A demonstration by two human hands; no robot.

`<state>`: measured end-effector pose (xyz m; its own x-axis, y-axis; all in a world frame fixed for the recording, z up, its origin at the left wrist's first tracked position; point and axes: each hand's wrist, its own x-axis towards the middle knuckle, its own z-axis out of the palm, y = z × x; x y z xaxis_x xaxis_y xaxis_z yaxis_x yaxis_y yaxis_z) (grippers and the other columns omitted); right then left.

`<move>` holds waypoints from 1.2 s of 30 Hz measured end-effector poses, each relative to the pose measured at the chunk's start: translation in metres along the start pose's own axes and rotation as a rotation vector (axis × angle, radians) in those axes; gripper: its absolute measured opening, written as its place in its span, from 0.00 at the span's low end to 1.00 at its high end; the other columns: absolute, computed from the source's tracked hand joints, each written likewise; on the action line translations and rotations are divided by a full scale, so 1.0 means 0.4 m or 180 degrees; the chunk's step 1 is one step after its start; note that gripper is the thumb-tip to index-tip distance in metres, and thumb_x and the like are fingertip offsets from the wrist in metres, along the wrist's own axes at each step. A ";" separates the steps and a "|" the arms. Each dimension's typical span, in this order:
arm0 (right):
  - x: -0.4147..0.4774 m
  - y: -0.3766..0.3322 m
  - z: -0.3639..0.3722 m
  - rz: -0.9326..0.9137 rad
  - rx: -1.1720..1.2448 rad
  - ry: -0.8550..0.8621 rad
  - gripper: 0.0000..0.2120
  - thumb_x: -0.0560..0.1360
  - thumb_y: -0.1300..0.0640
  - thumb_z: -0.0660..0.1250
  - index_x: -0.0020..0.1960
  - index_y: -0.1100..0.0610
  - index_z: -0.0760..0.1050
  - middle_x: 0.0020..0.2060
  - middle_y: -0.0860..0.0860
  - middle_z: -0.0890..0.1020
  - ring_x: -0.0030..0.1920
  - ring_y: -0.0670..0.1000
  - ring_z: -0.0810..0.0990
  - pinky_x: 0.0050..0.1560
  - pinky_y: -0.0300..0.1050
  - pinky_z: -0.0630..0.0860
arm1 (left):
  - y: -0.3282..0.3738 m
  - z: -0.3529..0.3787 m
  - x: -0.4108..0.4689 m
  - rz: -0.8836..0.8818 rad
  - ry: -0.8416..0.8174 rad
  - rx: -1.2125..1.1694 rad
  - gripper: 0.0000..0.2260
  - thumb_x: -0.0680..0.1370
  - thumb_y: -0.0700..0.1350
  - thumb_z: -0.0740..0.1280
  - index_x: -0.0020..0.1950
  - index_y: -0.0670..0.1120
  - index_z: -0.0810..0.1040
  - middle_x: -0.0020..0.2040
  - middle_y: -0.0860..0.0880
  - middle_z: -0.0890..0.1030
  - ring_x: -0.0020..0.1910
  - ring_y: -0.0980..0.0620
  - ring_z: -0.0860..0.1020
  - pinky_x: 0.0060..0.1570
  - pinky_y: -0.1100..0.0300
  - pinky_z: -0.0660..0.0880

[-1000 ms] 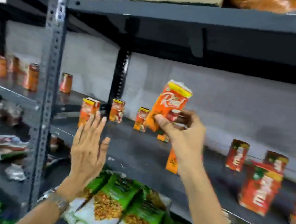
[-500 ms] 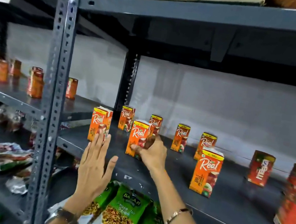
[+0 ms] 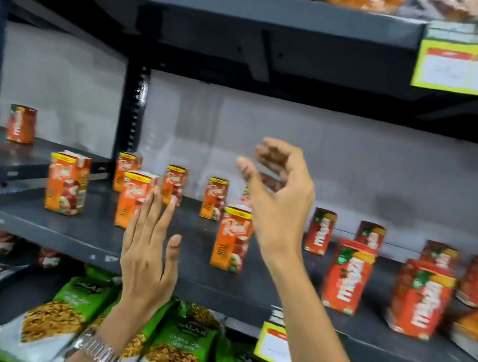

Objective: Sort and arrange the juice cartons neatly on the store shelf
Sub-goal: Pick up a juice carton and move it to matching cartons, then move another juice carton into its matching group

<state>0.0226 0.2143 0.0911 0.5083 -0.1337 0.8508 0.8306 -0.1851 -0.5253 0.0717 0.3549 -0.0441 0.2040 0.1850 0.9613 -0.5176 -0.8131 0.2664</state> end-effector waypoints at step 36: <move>-0.096 0.050 -0.842 0.1555 -0.2539 0.1907 0.23 0.68 0.47 0.72 0.59 0.54 0.74 0.51 0.57 0.84 0.54 0.59 0.80 0.52 0.46 0.70 | 0.669 0.257 -0.188 0.1372 -0.1387 -0.0442 0.23 0.81 0.53 0.50 0.74 0.46 0.55 0.75 0.47 0.57 0.74 0.51 0.57 0.70 0.54 0.58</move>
<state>-0.0569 -0.1121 0.0421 0.3698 -0.7722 0.5166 0.0769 -0.5287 -0.8453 0.0035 0.0667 -0.0523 0.2579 -0.4092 0.8752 -0.7261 -0.6797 -0.1039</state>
